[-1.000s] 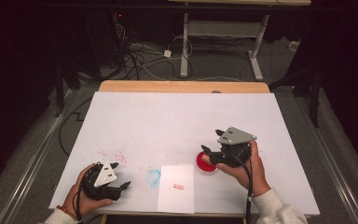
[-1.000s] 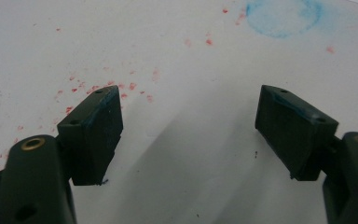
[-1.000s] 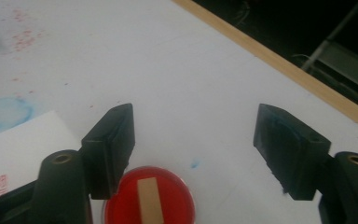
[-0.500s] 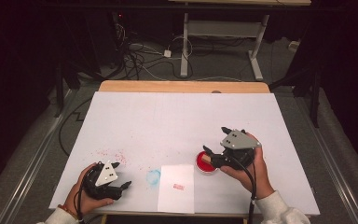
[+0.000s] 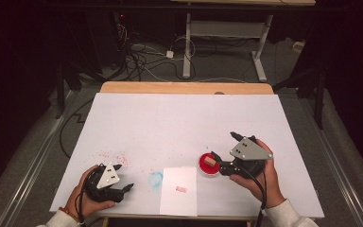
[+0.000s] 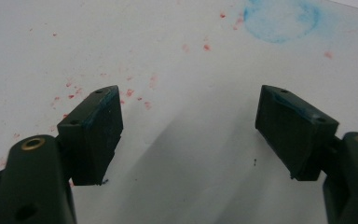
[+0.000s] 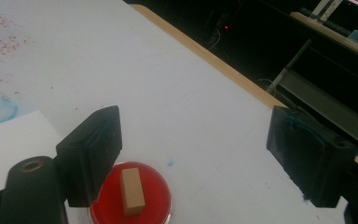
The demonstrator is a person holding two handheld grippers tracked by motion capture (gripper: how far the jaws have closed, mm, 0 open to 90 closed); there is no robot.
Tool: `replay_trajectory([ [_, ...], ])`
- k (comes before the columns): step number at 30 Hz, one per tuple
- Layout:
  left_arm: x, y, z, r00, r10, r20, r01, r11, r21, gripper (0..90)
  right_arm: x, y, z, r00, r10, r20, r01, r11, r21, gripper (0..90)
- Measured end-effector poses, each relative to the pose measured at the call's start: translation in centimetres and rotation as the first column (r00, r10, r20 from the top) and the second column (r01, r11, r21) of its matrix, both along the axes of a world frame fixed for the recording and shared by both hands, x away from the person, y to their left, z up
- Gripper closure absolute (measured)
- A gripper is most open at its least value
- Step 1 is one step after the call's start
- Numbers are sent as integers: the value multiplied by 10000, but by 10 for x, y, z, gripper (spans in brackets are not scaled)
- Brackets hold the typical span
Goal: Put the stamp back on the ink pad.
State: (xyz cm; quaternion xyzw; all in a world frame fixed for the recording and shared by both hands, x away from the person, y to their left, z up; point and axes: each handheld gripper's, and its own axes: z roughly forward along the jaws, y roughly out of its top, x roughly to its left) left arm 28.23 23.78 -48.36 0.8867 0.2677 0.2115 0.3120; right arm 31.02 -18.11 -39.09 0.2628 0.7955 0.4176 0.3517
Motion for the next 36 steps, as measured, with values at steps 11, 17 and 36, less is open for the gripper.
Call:
replay_trajectory([
  [11, 0, -1, 0, 10000, -11, 1, 11, 10000, 15, 223, -11, -13, -4, 9996, 39, 278, -40, 10000, 53, 186],
  [17, 0, -1, 0, 10000, -21, -7, 21, 10000, 20, 223, -15, -19, -9, 9990, 85, 440, -91, 9999, 138, 182],
  [36, -1, -1, 3, 9995, -102, 296, 108, 9997, -216, 224, -24, -47, -33, 9994, -279, 203, 272, 9991, 316, 185],
])
